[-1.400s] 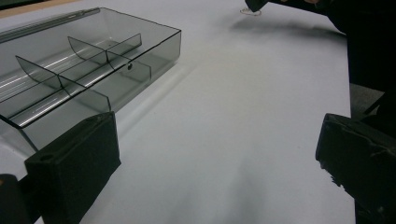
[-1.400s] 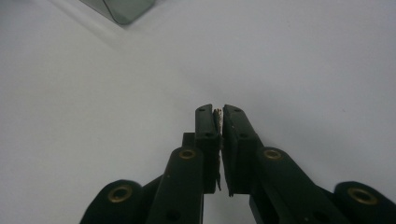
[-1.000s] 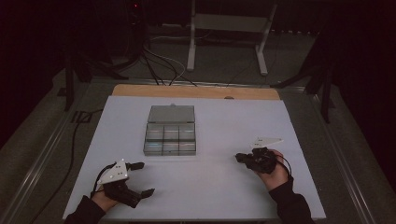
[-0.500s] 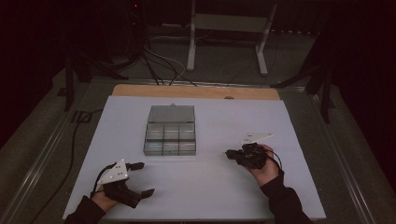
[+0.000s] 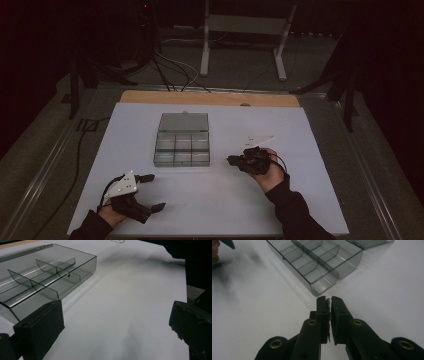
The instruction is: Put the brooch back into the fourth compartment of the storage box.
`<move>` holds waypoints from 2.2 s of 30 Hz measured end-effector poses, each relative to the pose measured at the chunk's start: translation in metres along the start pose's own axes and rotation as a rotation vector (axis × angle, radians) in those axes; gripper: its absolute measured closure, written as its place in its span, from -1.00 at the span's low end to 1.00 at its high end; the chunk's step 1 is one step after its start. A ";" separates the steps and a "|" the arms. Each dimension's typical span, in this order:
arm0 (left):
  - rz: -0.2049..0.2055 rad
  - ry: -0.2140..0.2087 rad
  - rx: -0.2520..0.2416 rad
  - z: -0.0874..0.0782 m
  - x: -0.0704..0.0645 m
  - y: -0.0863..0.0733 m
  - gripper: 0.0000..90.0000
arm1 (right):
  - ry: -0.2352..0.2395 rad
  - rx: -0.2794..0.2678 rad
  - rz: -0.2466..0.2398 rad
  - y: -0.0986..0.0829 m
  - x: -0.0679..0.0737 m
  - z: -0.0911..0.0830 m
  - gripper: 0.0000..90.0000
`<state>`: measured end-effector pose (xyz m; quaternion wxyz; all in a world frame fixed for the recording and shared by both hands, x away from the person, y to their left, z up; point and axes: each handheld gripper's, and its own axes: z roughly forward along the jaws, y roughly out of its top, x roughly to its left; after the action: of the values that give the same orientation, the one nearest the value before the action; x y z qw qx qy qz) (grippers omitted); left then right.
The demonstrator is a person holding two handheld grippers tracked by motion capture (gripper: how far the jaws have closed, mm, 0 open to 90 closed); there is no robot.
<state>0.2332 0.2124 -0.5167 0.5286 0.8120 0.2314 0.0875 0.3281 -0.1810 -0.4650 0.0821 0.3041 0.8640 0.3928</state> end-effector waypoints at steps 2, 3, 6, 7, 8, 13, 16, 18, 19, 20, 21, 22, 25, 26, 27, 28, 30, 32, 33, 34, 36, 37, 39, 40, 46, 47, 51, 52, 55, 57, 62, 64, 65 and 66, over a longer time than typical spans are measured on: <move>0.000 -0.001 -0.001 0.000 0.000 0.000 -0.97 | 0.005 0.003 -0.007 0.004 0.001 0.003 0.89; 0.000 -0.001 -0.001 0.000 0.000 0.000 -0.97 | 0.007 0.002 -0.013 0.007 0.002 0.005 0.89; -0.001 0.000 -0.001 0.000 0.000 0.000 -0.97 | 0.016 -0.009 -0.014 0.014 0.003 0.008 0.89; -0.001 -0.001 -0.001 0.000 0.000 0.000 -0.97 | 0.019 -0.010 -0.016 0.016 0.003 0.009 0.89; 0.000 0.000 -0.002 0.000 0.000 0.000 -0.97 | 0.022 -0.013 -0.019 0.019 0.004 0.010 0.89; 0.002 -0.001 -0.002 0.000 -0.001 0.000 -0.97 | 0.034 -0.013 -0.026 0.029 0.005 0.017 0.89; -0.003 -0.001 -0.001 0.000 0.000 0.000 -0.97 | 0.036 -0.012 -0.034 0.035 0.005 0.021 0.89; 0.000 -0.002 -0.001 0.000 0.000 0.000 -0.97 | 0.039 -0.012 -0.039 0.039 0.006 0.023 0.89; 0.000 -0.002 -0.001 0.000 0.000 0.000 -0.97 | 0.042 -0.010 -0.041 0.041 0.007 0.024 0.89; -0.001 -0.002 -0.002 0.000 0.000 0.000 -0.97 | 0.041 -0.011 -0.045 0.043 0.007 0.025 0.89; -0.003 -0.002 -0.002 0.000 0.000 0.000 -0.97 | 0.044 -0.012 -0.044 0.045 0.008 0.026 0.89; -0.001 -0.002 -0.002 0.000 0.000 0.000 -0.97 | 0.047 -0.012 -0.045 0.047 0.009 0.027 0.89; -0.001 -0.003 -0.002 0.000 0.000 0.000 -0.97 | 0.051 -0.011 -0.059 0.053 0.012 0.030 0.89; -0.004 -0.003 -0.004 0.000 0.000 0.000 -0.97 | 0.051 -0.011 -0.061 0.056 0.013 0.031 0.89; -0.005 -0.003 -0.004 0.000 0.000 0.000 -0.97 | 0.053 -0.010 -0.064 0.058 0.013 0.033 0.89; -0.003 -0.003 -0.004 0.000 0.000 0.000 -0.97 | 0.055 -0.011 -0.065 0.060 0.014 0.034 0.89; -0.001 -0.004 -0.003 0.000 0.000 0.000 -0.97 | 0.057 -0.010 -0.070 0.065 0.015 0.036 0.89; -0.004 -0.004 -0.004 0.000 0.000 0.000 -0.97 | 0.060 -0.009 -0.078 0.069 0.017 0.039 0.89; -0.002 -0.004 -0.003 0.000 0.000 0.000 -0.97 | 0.061 -0.009 -0.079 0.072 0.018 0.040 0.89; 0.000 -0.003 -0.004 0.000 0.000 0.000 -0.97 | 0.064 -0.009 -0.082 0.074 0.018 0.042 0.89; -0.001 -0.005 -0.004 0.000 0.000 0.000 -0.97 | 0.067 -0.010 -0.090 0.078 0.020 0.044 0.89; -0.002 -0.005 -0.004 0.000 0.000 0.000 -0.97 | 0.070 -0.011 -0.088 0.080 0.021 0.045 0.89; 0.000 -0.003 -0.002 0.000 0.000 0.000 -0.97 | 0.077 -0.015 -0.085 0.084 0.022 0.048 0.89; 0.001 -0.004 -0.002 0.000 0.000 0.000 -0.97 | 0.079 -0.016 -0.088 0.086 0.023 0.049 0.89; 0.003 -0.005 0.000 0.000 0.000 0.000 -0.97 | 0.094 -0.013 -0.104 0.096 0.031 0.060 0.89; 0.003 -0.006 -0.001 0.000 0.000 0.000 -0.97 | 0.096 -0.016 -0.102 0.098 0.032 0.062 0.89; 0.002 -0.008 0.001 0.000 0.000 0.000 -0.97 | 0.110 -0.019 -0.102 0.103 0.036 0.068 0.89; 0.003 -0.009 0.001 0.000 -0.001 0.000 -0.97 | 0.113 -0.018 -0.102 0.104 0.037 0.070 0.89; 0.003 -0.008 0.000 0.000 -0.001 0.000 -0.97 | 0.120 -0.014 -0.111 0.108 0.040 0.075 0.89; 0.004 -0.010 0.000 0.000 -0.001 0.000 -0.97 | 0.125 -0.014 -0.111 0.110 0.042 0.078 0.89; 0.006 -0.009 -0.001 0.000 -0.001 0.000 -0.97 | 0.140 -0.013 -0.106 0.115 0.047 0.086 0.89; 0.005 -0.010 -0.003 0.000 0.000 0.000 -0.97 | 0.145 -0.013 -0.109 0.117 0.049 0.089 0.89; 0.003 -0.011 -0.003 0.000 0.000 0.000 -0.97 | 0.144 -0.014 -0.113 0.118 0.049 0.091 0.89; 0.003 -0.011 -0.003 0.000 -0.001 0.000 -0.97 | 0.146 -0.014 -0.110 0.119 0.050 0.092 0.89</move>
<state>0.2326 0.2124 -0.5164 0.5308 0.8122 0.2271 0.0840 0.3779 -0.0332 -0.4360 0.0422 0.2262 0.8804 0.4147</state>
